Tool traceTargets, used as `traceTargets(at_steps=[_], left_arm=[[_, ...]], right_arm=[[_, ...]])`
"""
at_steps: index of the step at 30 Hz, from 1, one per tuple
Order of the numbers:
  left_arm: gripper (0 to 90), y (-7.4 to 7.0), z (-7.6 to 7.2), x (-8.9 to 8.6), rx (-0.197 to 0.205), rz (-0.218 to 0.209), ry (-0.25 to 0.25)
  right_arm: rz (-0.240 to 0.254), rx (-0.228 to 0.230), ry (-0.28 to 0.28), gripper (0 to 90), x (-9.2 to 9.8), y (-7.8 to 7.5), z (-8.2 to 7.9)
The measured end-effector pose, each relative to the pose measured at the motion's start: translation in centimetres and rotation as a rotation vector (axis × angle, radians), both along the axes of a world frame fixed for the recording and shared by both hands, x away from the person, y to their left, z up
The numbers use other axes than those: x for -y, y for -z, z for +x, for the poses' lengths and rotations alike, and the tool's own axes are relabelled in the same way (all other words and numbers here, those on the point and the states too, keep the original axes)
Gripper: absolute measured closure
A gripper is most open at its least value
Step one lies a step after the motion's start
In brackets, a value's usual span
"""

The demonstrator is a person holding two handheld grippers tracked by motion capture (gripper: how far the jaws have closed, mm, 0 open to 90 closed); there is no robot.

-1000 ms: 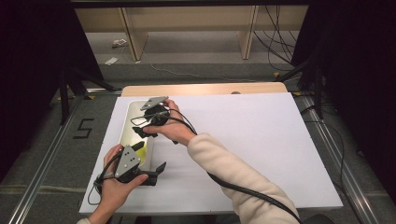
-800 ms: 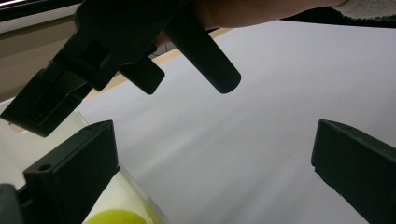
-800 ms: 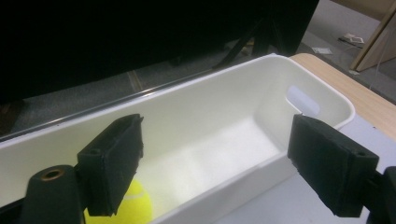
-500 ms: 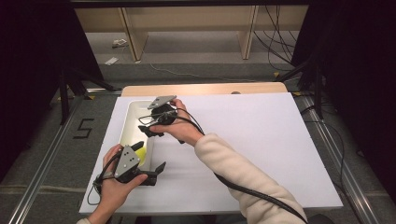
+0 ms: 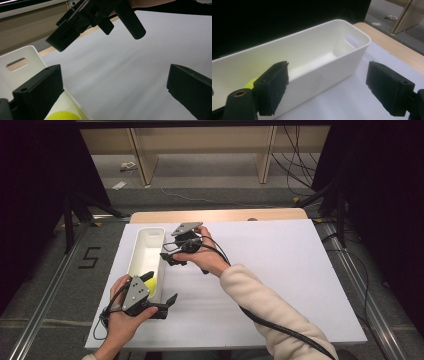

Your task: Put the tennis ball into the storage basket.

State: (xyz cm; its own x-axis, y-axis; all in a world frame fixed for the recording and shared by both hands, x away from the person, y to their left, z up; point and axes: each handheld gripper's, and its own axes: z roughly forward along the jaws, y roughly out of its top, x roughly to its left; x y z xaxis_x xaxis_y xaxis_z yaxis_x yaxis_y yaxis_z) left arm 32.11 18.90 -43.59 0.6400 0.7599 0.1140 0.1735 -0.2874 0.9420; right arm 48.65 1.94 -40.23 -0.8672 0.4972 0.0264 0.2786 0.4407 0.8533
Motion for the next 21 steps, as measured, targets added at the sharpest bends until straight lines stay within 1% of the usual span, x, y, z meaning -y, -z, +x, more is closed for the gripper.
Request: traceTargets(at_steps=[8,12,21], left_arm=[[0.1,0.0,0.0,-0.1,0.002,0.001,0.0],[0.1,0.0,0.0,-0.1,0.003,0.0,-0.001],[0.1,-0.1,-0.1,-0.1,0.0,-0.003,-0.003]], right_arm=[[-0.001,0.001,0.028,18.9,1.9,0.0,0.2],[-0.015,0.005,0.041,18.9,3.0,0.0,0.1],[-0.02,0.008,0.073,18.9,5.5,0.4,0.1]])
